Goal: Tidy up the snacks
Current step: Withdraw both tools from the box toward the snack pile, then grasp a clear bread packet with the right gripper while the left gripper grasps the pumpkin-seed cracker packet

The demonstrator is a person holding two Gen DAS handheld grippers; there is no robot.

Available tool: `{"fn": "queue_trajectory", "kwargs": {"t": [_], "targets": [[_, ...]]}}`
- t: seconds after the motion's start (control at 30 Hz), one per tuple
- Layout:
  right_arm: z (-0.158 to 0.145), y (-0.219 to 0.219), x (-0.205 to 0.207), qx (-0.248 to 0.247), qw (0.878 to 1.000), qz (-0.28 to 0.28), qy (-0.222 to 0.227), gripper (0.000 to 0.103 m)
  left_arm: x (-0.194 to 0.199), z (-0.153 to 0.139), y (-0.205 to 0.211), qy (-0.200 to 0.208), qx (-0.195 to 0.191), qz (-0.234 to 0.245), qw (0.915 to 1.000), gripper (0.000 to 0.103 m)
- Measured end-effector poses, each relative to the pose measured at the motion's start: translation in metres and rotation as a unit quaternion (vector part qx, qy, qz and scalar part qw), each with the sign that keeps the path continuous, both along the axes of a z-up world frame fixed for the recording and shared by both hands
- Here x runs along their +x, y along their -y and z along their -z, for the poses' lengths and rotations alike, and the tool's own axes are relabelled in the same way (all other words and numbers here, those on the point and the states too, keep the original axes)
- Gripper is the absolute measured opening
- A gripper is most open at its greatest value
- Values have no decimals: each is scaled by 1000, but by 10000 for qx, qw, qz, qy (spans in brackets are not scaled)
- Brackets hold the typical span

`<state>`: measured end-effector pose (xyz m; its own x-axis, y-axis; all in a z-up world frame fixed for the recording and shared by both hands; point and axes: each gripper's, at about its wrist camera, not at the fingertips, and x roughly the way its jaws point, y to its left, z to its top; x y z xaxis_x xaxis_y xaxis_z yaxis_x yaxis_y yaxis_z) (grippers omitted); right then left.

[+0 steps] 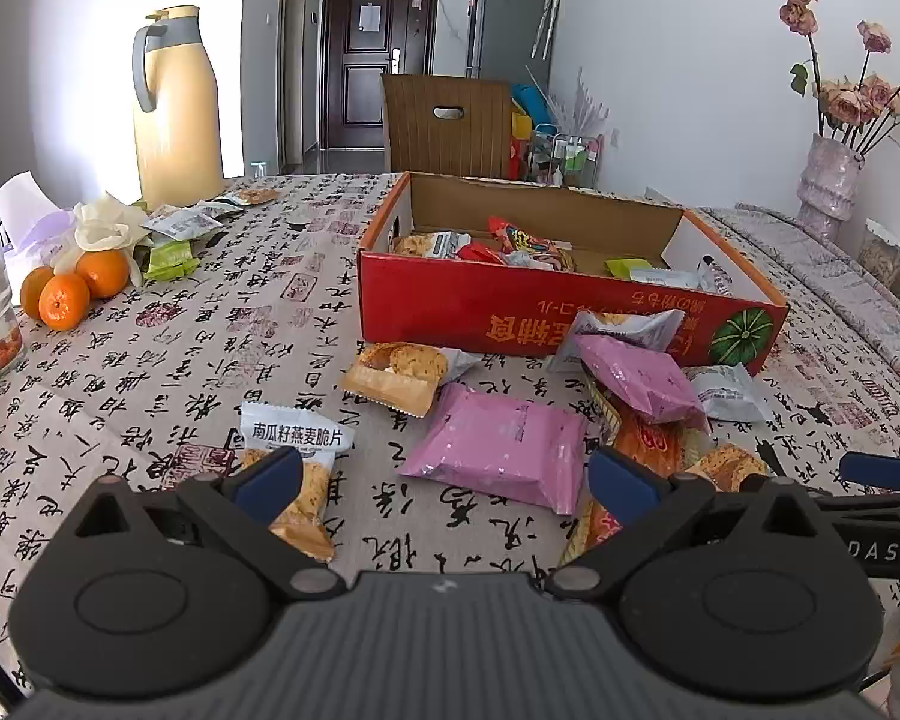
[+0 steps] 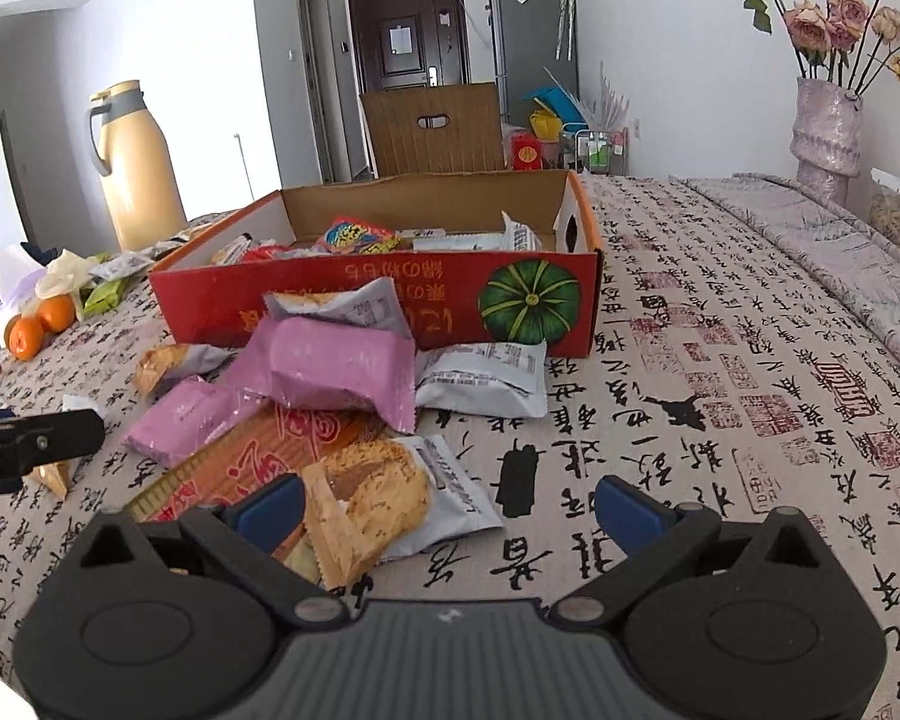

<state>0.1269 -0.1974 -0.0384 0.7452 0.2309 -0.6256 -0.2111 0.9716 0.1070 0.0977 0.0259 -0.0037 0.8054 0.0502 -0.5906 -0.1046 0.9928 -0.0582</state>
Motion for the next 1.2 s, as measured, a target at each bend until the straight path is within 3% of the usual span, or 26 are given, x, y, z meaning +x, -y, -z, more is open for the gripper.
{"fn": "queue_trajectory", "kwargs": {"t": [0.67,0.73,0.8,0.97,1.07,1.2], "targets": [[20,-23,29,-325,9984,-361,-303,101,8,9,-5,-185,-43,-85,9998,103],[20,-22,29,-282,9984,-413,-274,97,8,10,-5,-192,-42,-76,9998,103],[18,-23,28,-267,9983,-464,-230,87,8,10,-4,-197,-42,-75,9998,103],[17,-20,28,-251,9984,-482,-171,77,8,10,-5,-202,-46,-91,9997,103],[17,-18,28,-301,9984,-463,-112,61,7,11,-5,-220,-59,-104,9997,103],[17,-14,24,-264,9989,-393,-29,52,6,12,-6,-213,-62,-104,9997,103]]}}
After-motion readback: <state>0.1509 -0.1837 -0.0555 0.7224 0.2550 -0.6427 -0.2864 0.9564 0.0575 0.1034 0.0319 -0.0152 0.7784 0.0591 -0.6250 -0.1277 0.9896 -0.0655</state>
